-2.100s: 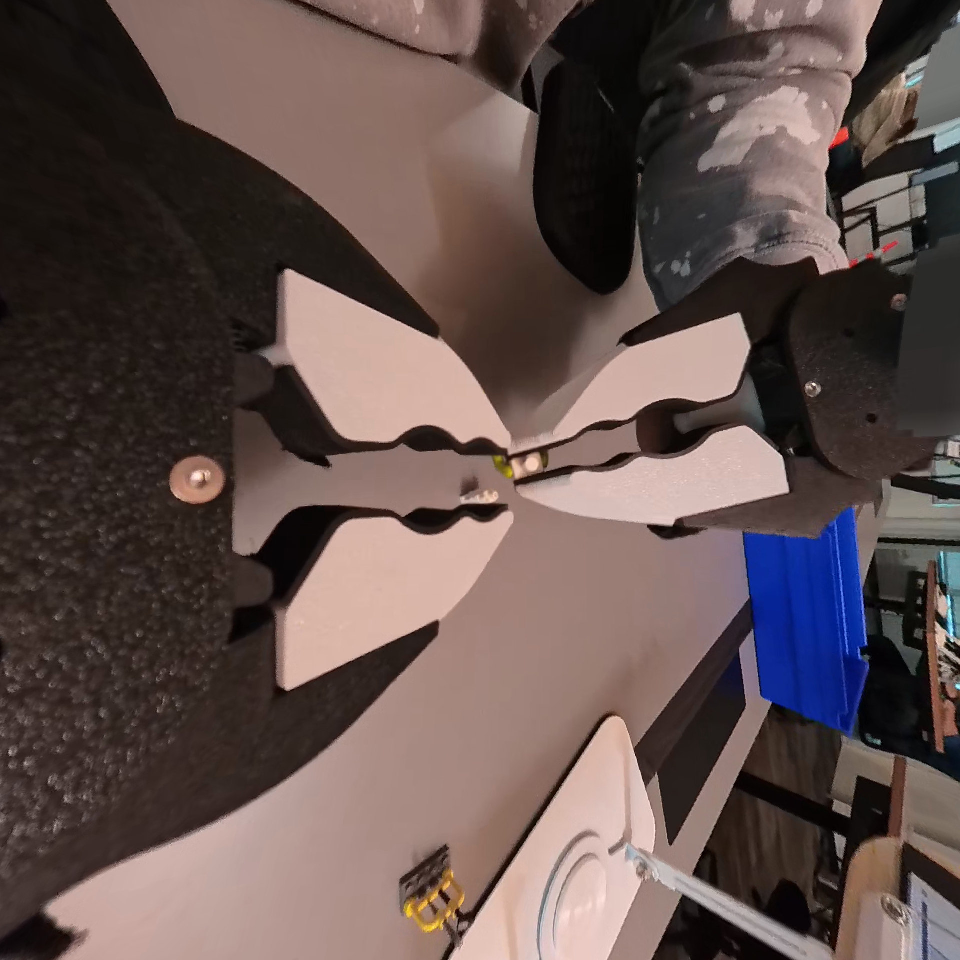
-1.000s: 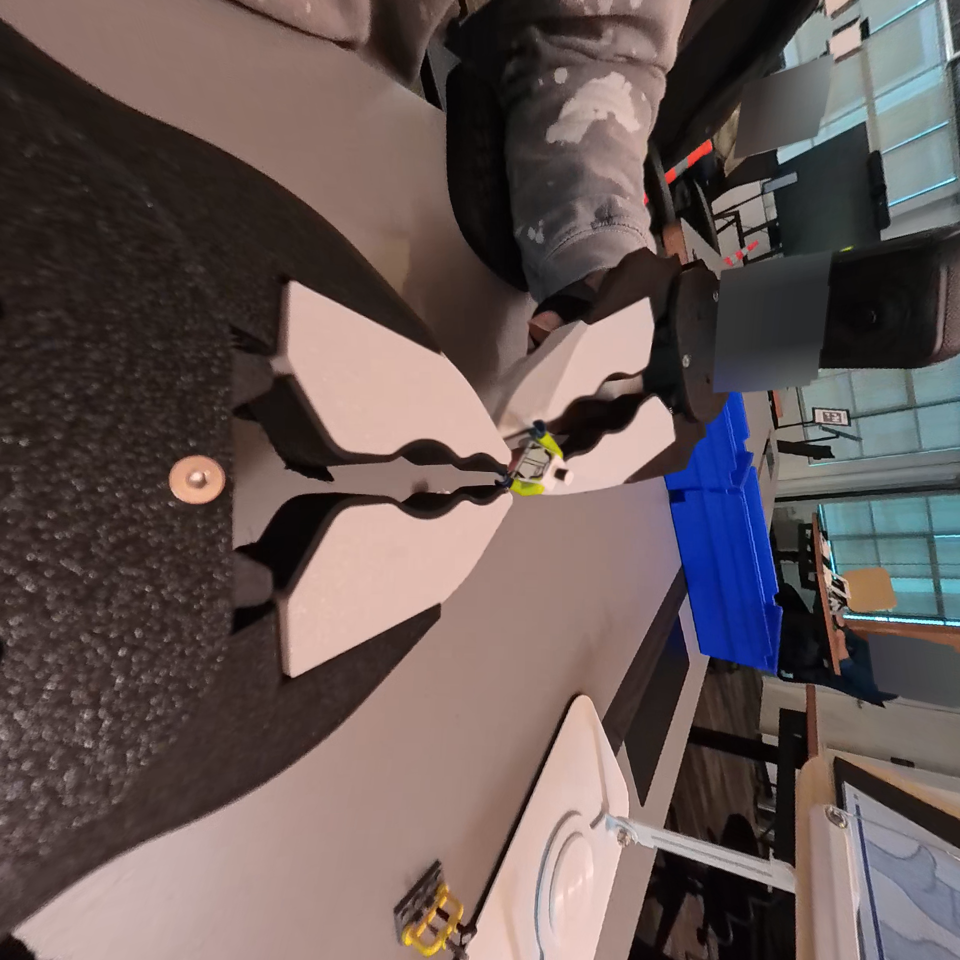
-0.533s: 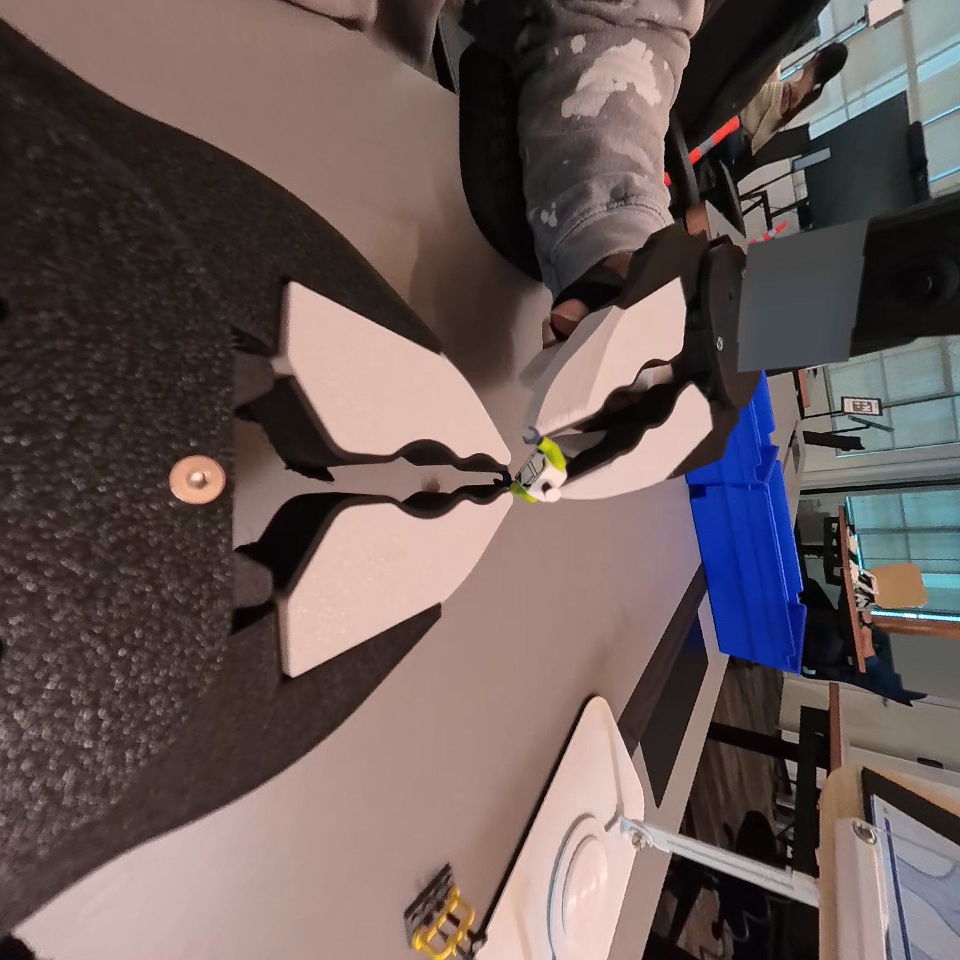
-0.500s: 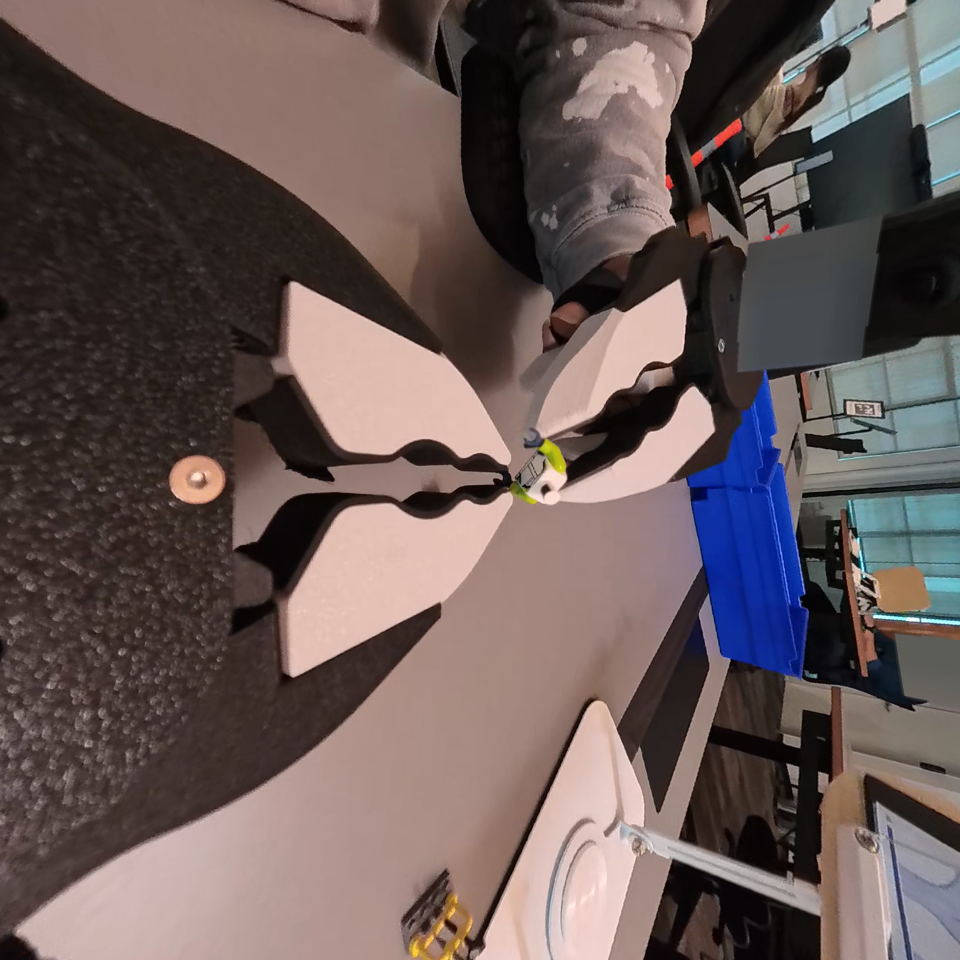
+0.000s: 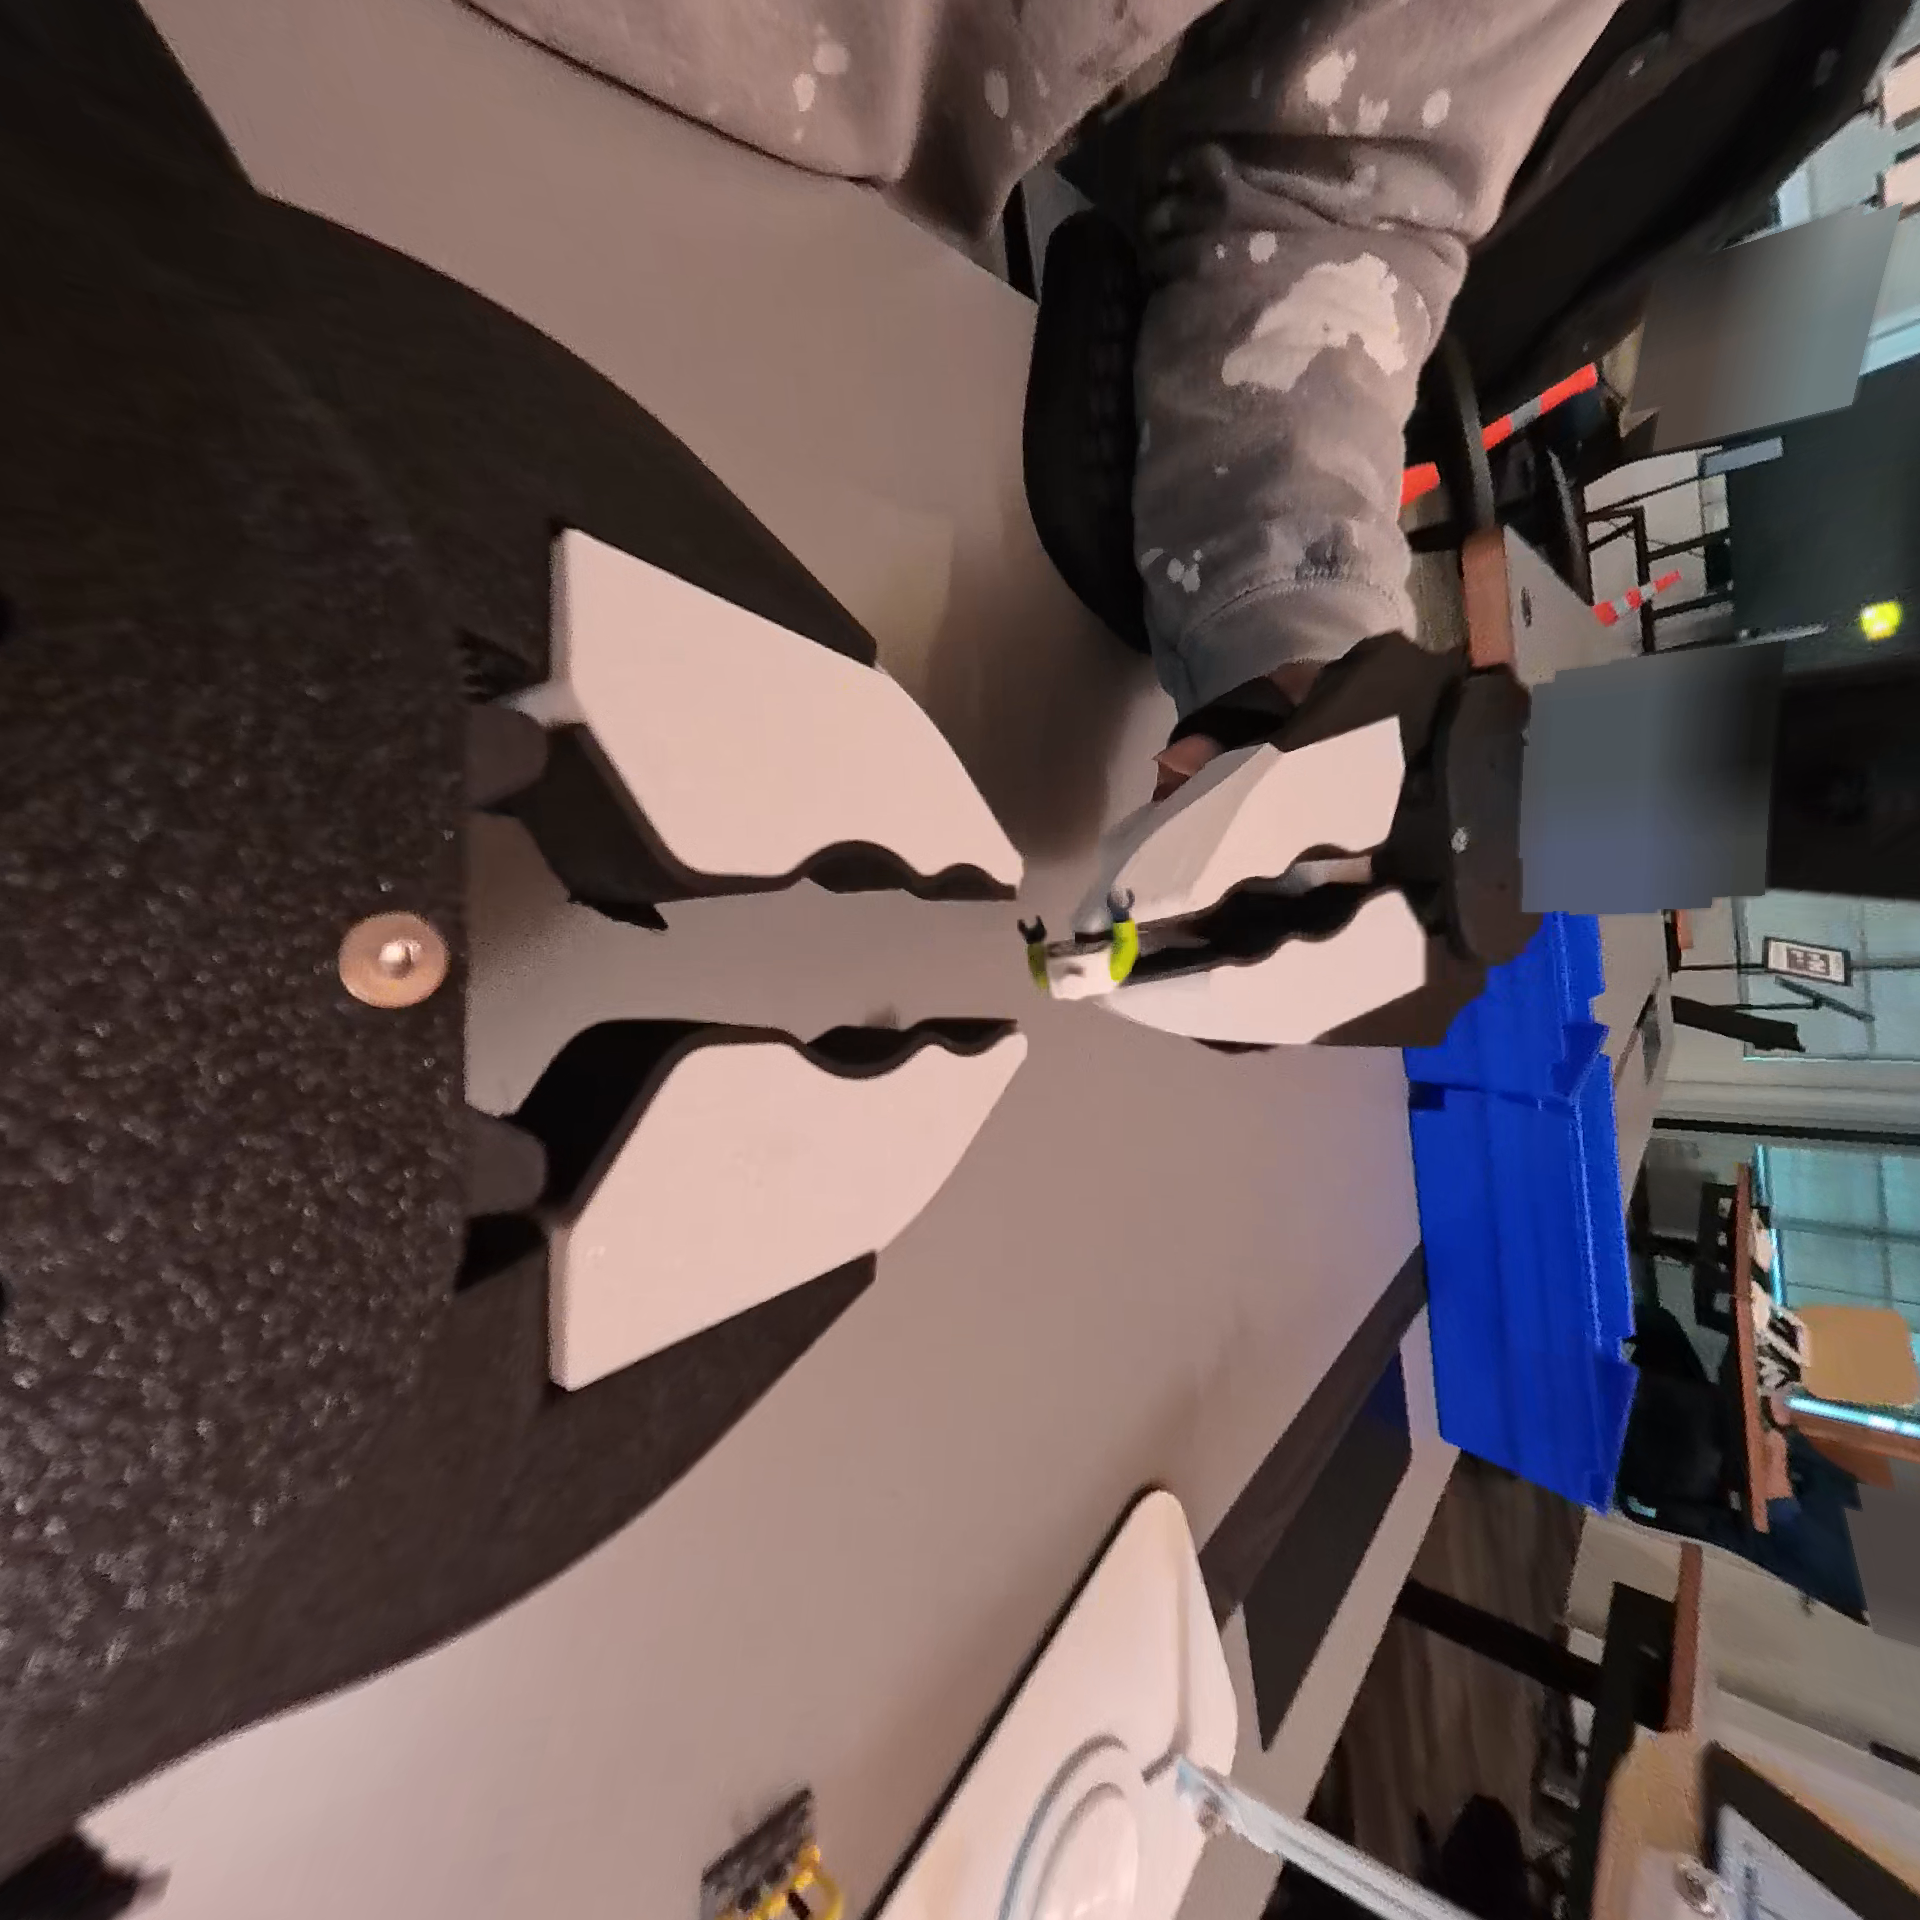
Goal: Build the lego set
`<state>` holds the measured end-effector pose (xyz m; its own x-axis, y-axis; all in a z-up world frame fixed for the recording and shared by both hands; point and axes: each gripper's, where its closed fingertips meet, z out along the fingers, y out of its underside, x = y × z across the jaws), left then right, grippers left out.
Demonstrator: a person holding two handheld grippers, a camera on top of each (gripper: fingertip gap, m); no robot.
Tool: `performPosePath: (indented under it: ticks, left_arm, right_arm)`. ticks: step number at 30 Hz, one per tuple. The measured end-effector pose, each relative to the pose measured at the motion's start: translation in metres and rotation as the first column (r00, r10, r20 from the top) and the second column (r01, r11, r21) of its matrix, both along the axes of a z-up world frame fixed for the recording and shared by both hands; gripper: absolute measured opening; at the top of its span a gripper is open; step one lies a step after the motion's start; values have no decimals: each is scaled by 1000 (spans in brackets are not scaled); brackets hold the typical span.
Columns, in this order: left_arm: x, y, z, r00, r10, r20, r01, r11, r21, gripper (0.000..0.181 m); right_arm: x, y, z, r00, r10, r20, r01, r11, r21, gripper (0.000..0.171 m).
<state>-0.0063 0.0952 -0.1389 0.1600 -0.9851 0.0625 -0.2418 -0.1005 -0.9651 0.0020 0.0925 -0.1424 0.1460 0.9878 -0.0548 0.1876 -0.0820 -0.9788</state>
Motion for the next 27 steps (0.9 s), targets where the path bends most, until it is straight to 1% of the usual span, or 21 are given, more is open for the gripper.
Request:
performPosePath:
  ticks: [3, 5, 7, 10, 13, 15, 17, 19, 27]
  left_arm:
    - [1, -9, -2, 998, -67, 15, 68, 997, -23, 8]
    - [3, -18, 0, 994, -109, 24, 110, 994, -19, 8]
    - [0, -20, 0, 993, -114, 17, 115, 993, -7, 8]
    - [-4, -23, 5, 992, -123, 43, 124, 992, -20, 8]
    - [-5, -23, 3, 991, -127, 44, 129, 991, -24, 8]
    - [-4, -23, 3, 989, -134, 56, 136, 990, -31, 8]
    - [-3, -25, 1, 988, -146, 45, 147, 989, -30, 8]
    - [-3, -24, 0, 988, -148, 48, 150, 988, -33, 8]
    - [-11, -18, 0, 990, -127, 52, 130, 991, -38, 8]
  right_arm:
    - [-9, -9, 3, 995, 82, 61, -85, 996, 37, 21]
    - [-16, -15, -1, 983, 129, 131, -139, 988, 66, 18]
    - [-19, -16, -1, 973, 154, 171, -171, 981, 90, 17]
    - [-23, -19, 3, 964, 198, 178, -213, 975, 65, 16]
    - [-24, -19, 1, 953, 207, 221, -227, 971, 69, 16]
    - [-23, -19, 1, 950, 212, 227, -230, 972, 53, 18]
    - [-22, -17, -2, 948, 212, 239, -228, 973, 41, 24]
    - [-23, -19, -2, 944, 237, 231, -250, 968, 32, 19]
    - [-27, -15, 0, 943, 258, 208, -268, 963, 19, 8]
